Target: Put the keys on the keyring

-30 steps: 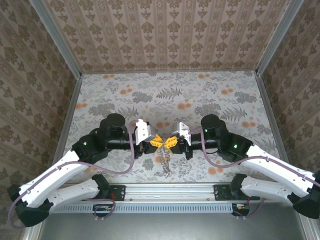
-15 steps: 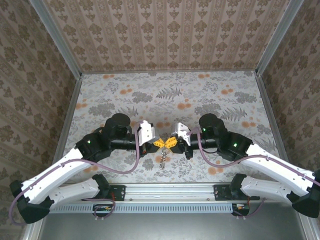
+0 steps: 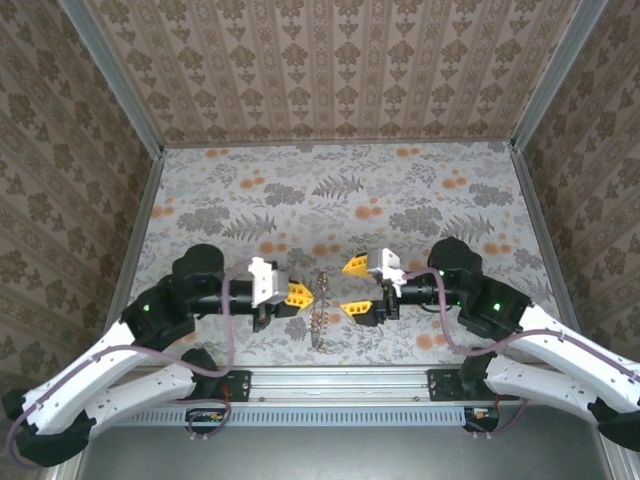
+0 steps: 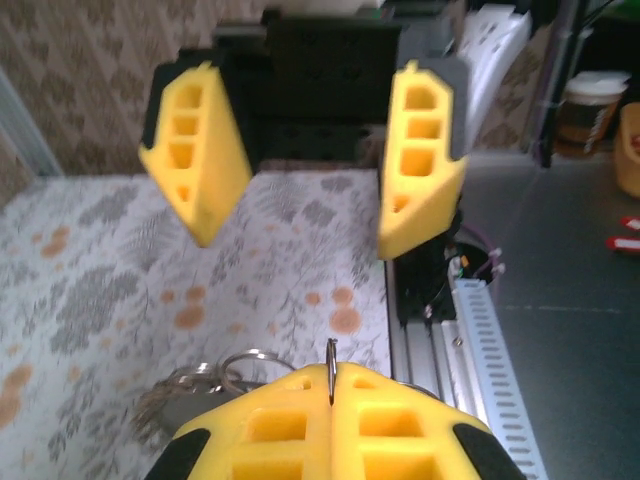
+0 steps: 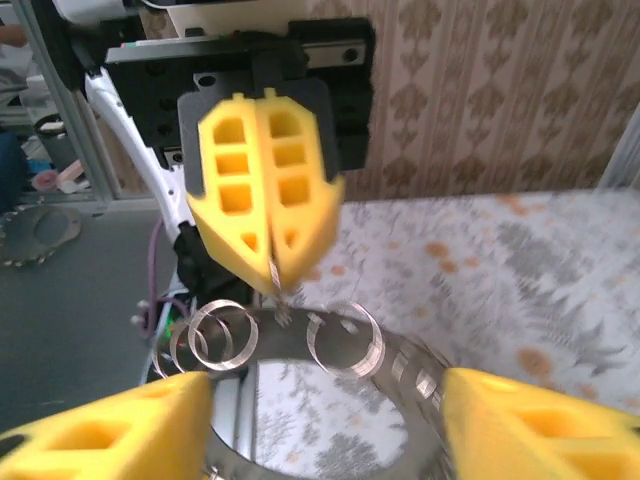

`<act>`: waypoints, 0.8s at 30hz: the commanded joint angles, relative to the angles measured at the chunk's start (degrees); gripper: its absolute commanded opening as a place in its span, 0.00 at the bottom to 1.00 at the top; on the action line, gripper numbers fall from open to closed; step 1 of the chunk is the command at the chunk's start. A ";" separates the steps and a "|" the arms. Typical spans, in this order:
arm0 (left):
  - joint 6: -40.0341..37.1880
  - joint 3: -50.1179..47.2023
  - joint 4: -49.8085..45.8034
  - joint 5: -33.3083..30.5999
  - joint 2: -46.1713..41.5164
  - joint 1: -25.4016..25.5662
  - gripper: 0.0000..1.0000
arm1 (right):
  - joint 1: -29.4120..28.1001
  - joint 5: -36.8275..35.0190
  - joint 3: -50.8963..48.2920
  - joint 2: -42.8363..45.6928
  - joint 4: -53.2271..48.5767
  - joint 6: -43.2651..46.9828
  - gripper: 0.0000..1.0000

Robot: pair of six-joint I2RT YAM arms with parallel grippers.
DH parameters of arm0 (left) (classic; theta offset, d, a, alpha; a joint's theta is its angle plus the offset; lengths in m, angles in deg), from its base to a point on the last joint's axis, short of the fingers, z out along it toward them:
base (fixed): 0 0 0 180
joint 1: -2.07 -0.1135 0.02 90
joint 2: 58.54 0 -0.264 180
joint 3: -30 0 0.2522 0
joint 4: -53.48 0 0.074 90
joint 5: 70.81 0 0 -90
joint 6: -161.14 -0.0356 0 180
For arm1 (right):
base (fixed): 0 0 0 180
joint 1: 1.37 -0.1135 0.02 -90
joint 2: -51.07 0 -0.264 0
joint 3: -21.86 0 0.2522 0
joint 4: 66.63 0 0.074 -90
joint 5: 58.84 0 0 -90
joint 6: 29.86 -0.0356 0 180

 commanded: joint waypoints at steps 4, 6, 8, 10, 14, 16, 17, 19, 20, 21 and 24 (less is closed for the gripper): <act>-1.72 -1.73 7.54 8.78 -3.89 -0.58 0.00 | 2.34 -3.55 -3.36 1.79 8.76 -4.69 0.75; -2.06 -1.34 6.96 8.63 -3.64 -0.76 0.00 | 2.91 -2.78 -3.63 0.91 10.83 -5.13 0.75; -2.32 -0.84 6.41 8.68 -3.45 -0.99 0.00 | 3.34 -2.41 -3.48 -0.31 11.91 -5.29 0.74; -2.68 -0.54 5.79 8.67 -3.50 -1.32 0.00 | 4.28 -2.98 -3.17 -2.03 13.11 -6.33 0.73; -3.57 -0.48 5.26 8.87 -3.83 -3.00 0.00 | 9.39 1.22 -3.72 -8.40 20.69 -12.62 0.70; -3.66 -0.65 5.68 9.48 -3.50 -4.74 0.00 | 11.42 1.54 -2.71 -12.84 22.11 -14.78 0.70; -3.30 -0.79 6.24 10.44 -3.15 -5.94 0.00 | 12.11 1.82 -2.22 -15.24 22.55 -15.34 0.69; -2.57 -1.24 7.38 12.20 -2.31 -8.17 0.00 | 12.94 1.59 -1.28 -19.20 23.33 -16.08 0.69; -2.21 -1.47 8.11 13.13 -1.85 -9.11 0.00 | 13.31 1.38 -0.64 -21.37 23.46 -16.43 0.69; -2.02 -1.50 8.49 13.80 -1.38 -9.83 0.00 | 13.58 1.03 0.13 -23.30 23.37 -16.82 0.69; -1.59 -1.77 9.59 15.35 -0.44 -12.08 0.00 | 14.30 0.52 3.79 -30.87 21.88 -18.33 0.69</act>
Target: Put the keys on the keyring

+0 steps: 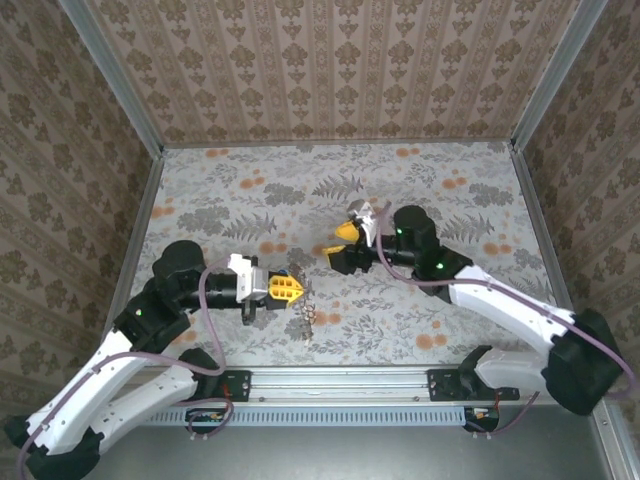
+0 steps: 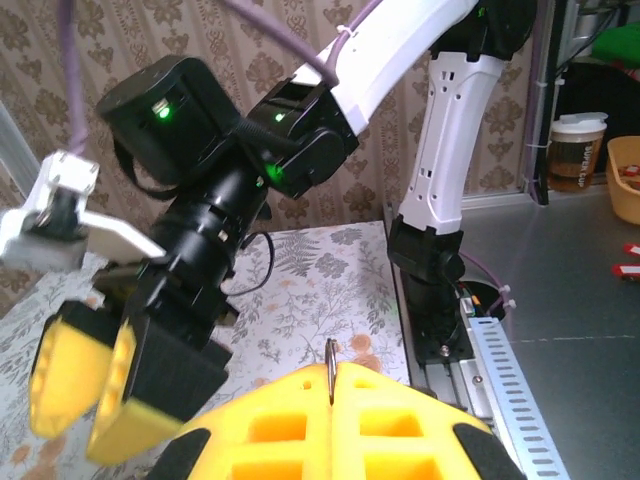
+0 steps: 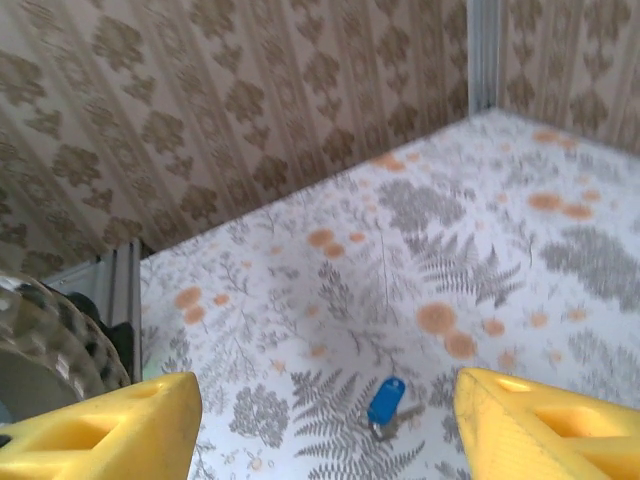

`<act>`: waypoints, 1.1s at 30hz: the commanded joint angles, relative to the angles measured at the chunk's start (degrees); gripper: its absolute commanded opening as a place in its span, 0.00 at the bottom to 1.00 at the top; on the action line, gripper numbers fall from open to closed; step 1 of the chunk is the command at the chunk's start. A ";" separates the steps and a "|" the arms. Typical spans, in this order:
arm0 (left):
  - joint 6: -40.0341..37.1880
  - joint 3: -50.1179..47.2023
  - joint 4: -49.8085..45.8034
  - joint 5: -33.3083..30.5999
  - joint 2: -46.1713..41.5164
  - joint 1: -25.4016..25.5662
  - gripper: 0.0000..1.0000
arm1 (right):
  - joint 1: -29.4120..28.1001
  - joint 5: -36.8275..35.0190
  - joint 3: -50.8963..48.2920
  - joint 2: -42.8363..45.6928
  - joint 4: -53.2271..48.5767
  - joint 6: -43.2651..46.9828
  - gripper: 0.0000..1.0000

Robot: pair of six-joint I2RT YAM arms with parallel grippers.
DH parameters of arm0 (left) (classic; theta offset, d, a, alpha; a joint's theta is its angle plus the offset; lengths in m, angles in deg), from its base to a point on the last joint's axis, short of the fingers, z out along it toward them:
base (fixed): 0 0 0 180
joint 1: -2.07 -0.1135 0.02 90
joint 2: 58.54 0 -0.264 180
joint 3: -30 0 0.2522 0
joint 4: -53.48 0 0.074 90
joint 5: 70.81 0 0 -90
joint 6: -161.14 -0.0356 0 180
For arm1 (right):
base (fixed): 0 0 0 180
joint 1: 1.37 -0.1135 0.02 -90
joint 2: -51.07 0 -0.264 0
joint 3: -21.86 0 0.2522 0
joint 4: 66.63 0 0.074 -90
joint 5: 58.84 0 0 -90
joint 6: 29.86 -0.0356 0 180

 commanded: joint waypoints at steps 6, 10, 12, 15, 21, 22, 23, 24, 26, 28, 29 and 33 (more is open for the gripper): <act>2.27 -1.33 5.97 -5.52 0.54 -5.32 0.00 | 0.45 -0.39 14.60 -20.54 -7.55 -4.14 0.63; 5.34 -3.00 5.39 -14.73 -0.34 -5.76 0.00 | -0.34 -0.58 20.90 -29.11 -14.81 -4.09 0.61; 7.65 -4.61 4.83 -19.97 -1.85 -5.94 0.00 | -1.82 -1.85 23.03 -32.02 -17.45 -2.78 0.61; 11.83 -7.60 5.03 -26.98 -5.23 -6.53 0.00 | -4.29 -4.91 26.53 -35.26 -22.66 -0.34 0.60; 17.13 -9.38 -2.26 -42.58 -11.60 -6.74 0.00 | -6.96 -8.25 31.23 -39.14 -31.01 -0.37 0.56; 17.36 -9.46 -3.64 -45.33 -12.56 -6.80 0.00 | -7.56 -9.50 31.56 -39.12 -32.10 -0.61 0.55; 17.80 -9.80 -4.87 -48.54 -13.50 -6.78 0.00 | -8.33 -11.19 31.54 -38.95 -33.10 -1.17 0.55; 18.06 -10.22 -5.65 -51.83 -14.11 -6.81 0.00 | -9.05 -13.46 31.38 -38.81 -33.80 -2.06 0.55; 17.81 -10.64 -6.91 -57.05 -14.23 -6.87 0.00 | -10.73 -16.47 30.85 -38.49 -34.21 -3.65 0.55; 17.64 -10.74 -7.42 -58.90 -13.75 -6.97 0.00 | -13.00 -19.91 31.03 -38.48 -34.42 -4.66 0.54; 17.62 -10.67 -7.14 -58.66 -13.60 -6.98 0.00 | -14.24 -21.68 31.64 -38.80 -34.77 -4.62 0.54; 18.55 -10.76 -7.57 -60.37 -14.89 -6.98 0.00 | -16.21 -26.25 34.87 -41.72 -36.20 -4.66 0.53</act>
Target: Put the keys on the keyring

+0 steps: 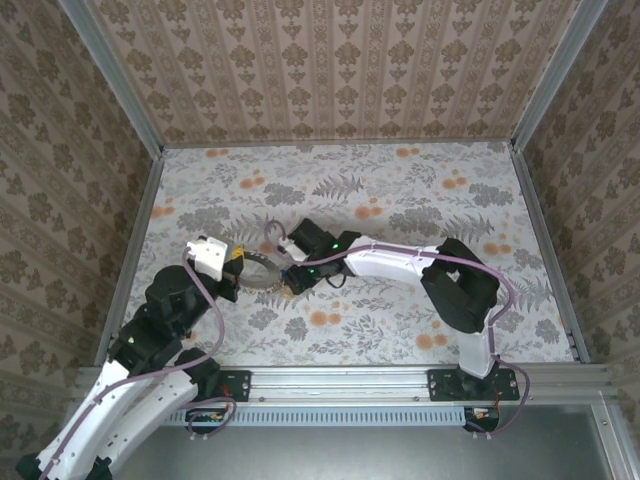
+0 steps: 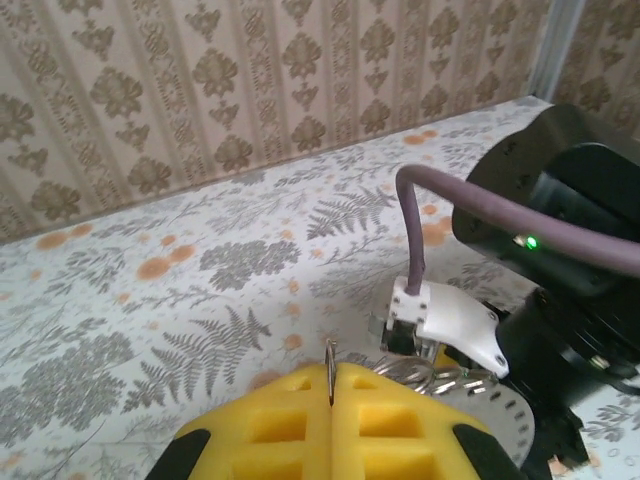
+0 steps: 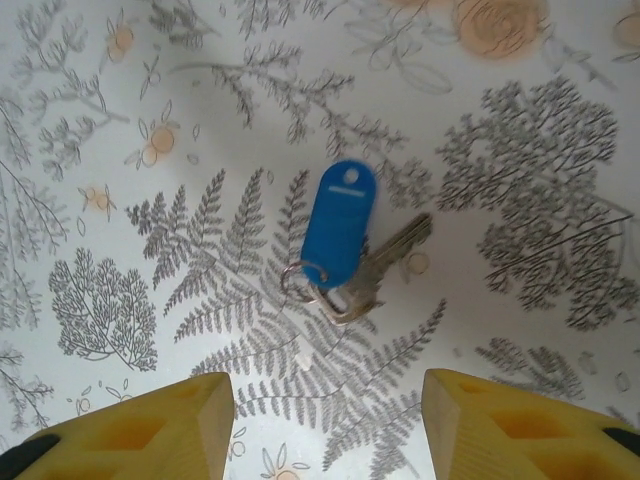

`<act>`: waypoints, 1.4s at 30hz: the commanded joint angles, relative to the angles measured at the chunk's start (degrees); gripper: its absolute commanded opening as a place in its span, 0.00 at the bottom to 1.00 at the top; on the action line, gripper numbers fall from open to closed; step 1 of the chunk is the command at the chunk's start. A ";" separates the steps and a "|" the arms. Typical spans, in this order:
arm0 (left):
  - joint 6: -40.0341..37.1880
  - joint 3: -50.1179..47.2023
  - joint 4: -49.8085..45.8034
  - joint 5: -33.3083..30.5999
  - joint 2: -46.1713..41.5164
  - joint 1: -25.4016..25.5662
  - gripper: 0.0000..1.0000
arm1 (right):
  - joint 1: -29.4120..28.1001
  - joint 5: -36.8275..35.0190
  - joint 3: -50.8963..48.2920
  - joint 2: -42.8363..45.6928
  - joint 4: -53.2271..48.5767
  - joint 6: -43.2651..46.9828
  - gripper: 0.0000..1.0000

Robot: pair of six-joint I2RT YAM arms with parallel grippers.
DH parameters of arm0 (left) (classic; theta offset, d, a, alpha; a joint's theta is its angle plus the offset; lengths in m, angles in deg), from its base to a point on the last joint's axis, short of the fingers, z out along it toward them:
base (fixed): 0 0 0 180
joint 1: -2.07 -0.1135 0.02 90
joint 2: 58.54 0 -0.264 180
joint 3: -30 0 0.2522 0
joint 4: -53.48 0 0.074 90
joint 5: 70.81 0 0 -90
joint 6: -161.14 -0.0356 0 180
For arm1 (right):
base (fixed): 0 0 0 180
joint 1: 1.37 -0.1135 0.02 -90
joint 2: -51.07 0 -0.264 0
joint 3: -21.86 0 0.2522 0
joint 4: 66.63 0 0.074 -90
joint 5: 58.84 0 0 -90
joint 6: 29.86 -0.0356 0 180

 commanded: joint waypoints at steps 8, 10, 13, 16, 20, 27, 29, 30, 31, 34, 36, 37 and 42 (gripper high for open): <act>3.60 0.37 -4.49 -14.45 -5.58 -0.36 0.00 | -2.88 -8.69 5.14 -4.65 -1.72 -1.27 0.53; 3.63 0.37 -4.51 -14.24 -5.49 -0.36 0.00 | -3.06 -8.74 6.16 -5.92 -1.58 -1.33 0.52; 3.63 0.27 -4.38 -14.35 -5.79 -0.36 0.00 | -3.44 -9.32 8.37 -8.00 -2.41 -1.02 0.52; 3.55 0.02 -3.95 -14.56 -6.50 -0.36 0.00 | -3.69 -10.22 9.57 -9.46 -3.31 -0.84 0.49; 3.59 -0.34 -3.59 -14.38 -6.03 -0.36 0.00 | -3.88 -10.89 11.11 -10.76 -4.09 -0.40 0.45; 3.46 -0.56 -3.15 -14.17 -6.11 -0.36 0.00 | -4.77 -13.40 13.53 -12.79 -7.43 0.56 0.39; 3.42 -0.54 -3.12 -14.14 -6.11 -0.36 0.00 | -4.92 -13.51 14.23 -13.32 -8.09 0.49 0.39; 3.43 -0.47 -3.15 -14.12 -6.11 -0.36 0.00 | -4.94 -13.52 14.42 -13.66 -8.48 0.49 0.39; 3.42 -0.44 -3.14 -14.12 -6.17 -0.36 0.00 | -4.96 -13.51 14.71 -13.92 -8.80 0.52 0.39; 3.42 -0.46 -3.15 -14.12 -6.11 -0.36 0.00 | -5.12 -13.70 15.33 -14.48 -9.51 0.55 0.40; 3.39 -0.54 -3.08 -14.05 -6.20 -0.36 0.00 | -5.23 -14.08 15.70 -14.85 -9.59 0.51 0.40; 3.37 -0.59 -3.06 -14.04 -6.24 -0.36 0.00 | -5.21 -14.23 15.87 -15.01 -9.61 0.48 0.40; 3.44 -0.56 -2.91 -13.92 -6.46 -0.36 0.00 | -5.22 -14.95 16.16 -15.33 -11.45 0.62 0.38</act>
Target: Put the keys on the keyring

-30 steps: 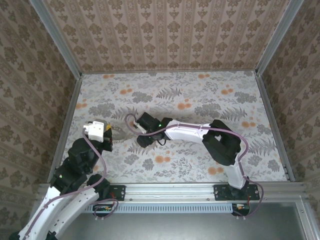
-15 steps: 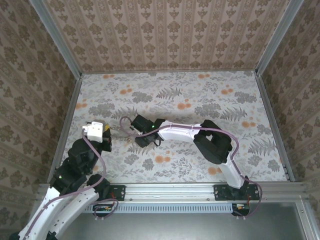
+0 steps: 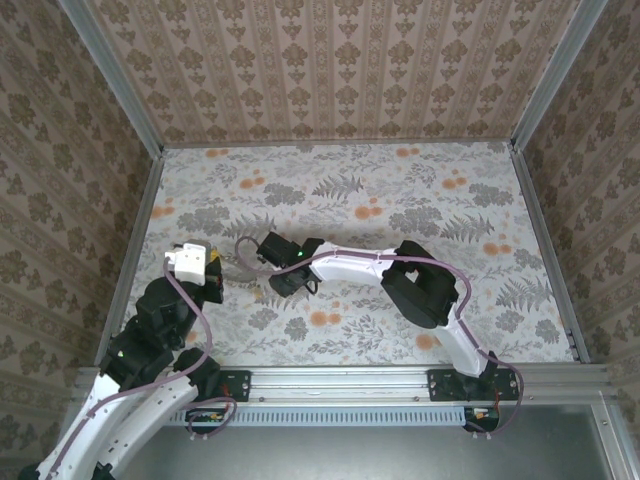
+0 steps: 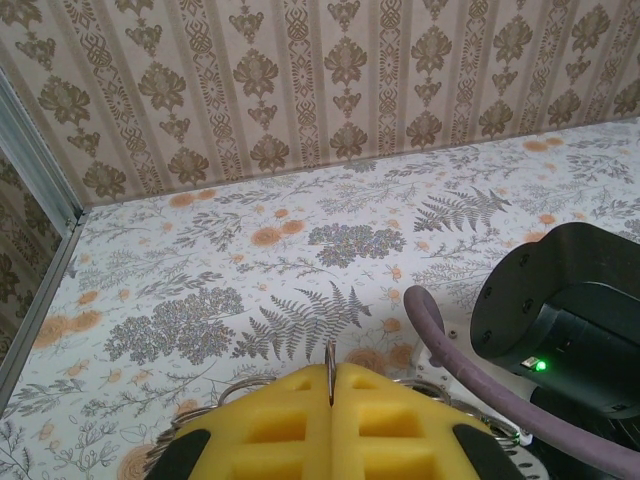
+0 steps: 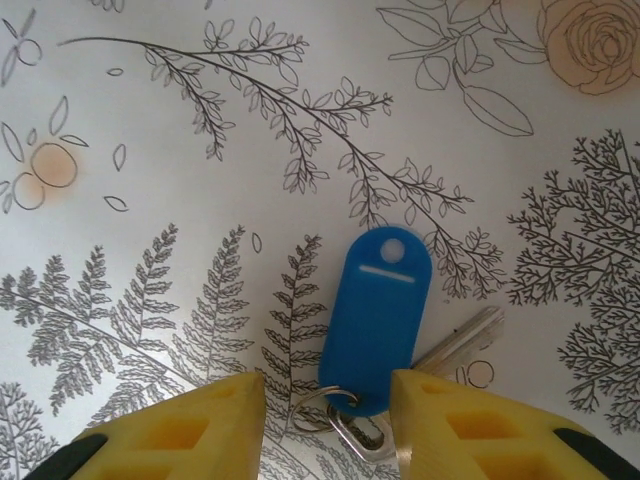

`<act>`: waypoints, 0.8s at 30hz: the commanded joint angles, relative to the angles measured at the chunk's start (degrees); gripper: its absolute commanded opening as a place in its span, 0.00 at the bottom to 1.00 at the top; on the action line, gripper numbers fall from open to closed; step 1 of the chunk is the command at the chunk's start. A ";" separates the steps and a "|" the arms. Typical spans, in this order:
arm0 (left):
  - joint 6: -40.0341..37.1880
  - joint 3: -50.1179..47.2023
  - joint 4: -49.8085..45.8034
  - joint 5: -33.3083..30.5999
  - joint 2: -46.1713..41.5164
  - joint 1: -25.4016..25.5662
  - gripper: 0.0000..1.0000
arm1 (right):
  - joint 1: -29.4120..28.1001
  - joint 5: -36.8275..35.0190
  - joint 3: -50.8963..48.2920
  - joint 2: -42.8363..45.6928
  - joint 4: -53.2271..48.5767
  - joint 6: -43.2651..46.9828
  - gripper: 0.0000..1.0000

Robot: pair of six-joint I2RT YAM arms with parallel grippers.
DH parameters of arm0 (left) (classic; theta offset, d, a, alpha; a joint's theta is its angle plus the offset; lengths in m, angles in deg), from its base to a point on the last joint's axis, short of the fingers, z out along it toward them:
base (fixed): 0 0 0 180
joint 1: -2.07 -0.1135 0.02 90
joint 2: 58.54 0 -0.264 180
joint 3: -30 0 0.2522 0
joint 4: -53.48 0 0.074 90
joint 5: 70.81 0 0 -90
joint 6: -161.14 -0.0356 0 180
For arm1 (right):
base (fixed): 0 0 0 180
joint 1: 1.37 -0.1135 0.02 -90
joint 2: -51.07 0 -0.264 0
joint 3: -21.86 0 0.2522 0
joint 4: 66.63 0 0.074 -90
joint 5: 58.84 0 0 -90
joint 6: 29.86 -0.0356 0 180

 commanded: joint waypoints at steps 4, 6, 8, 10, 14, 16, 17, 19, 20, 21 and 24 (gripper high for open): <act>0.81 -0.47 2.53 -0.33 -1.14 -0.36 0.00 | -0.49 -3.10 0.92 -1.35 -3.77 0.75 0.37; 0.80 -0.53 2.64 -0.26 -1.10 -0.36 0.00 | -0.74 -3.38 0.48 -1.18 -3.66 0.91 0.37; 0.80 -0.47 2.60 -0.26 -1.04 -0.36 0.00 | -0.93 -3.40 0.52 -1.20 -3.68 1.00 0.38; 0.79 -0.54 2.64 -0.15 -1.15 -0.36 0.00 | -1.03 -3.49 0.55 -1.13 -3.59 1.06 0.39; 0.86 -0.51 2.64 0.04 -1.14 -0.27 0.00 | -1.10 -3.23 0.81 -1.38 -3.46 0.93 0.41; 0.83 -0.51 2.73 0.18 -1.00 -0.27 0.00 | -1.18 -2.82 1.28 -1.51 -3.55 0.82 0.48; 0.80 -0.48 2.71 0.27 -1.16 -0.27 0.00 | -1.19 -2.58 1.64 -1.72 -3.64 0.81 0.50; 0.85 -0.47 2.77 0.38 -1.02 -0.27 0.00 | -1.32 -2.52 1.94 -2.03 -3.72 0.75 0.51; 0.79 -0.54 2.85 0.44 -1.02 -0.27 0.00 | -1.29 -2.67 2.01 -2.21 -3.89 0.77 0.50; 0.83 -0.53 2.82 0.46 -1.02 -0.27 0.00 | -1.29 -2.78 2.18 -2.32 -4.02 0.75 0.49; 0.79 -0.47 2.82 0.46 -1.10 -0.27 0.00 | -1.30 -3.95 2.37 -2.45 -4.60 0.92 0.46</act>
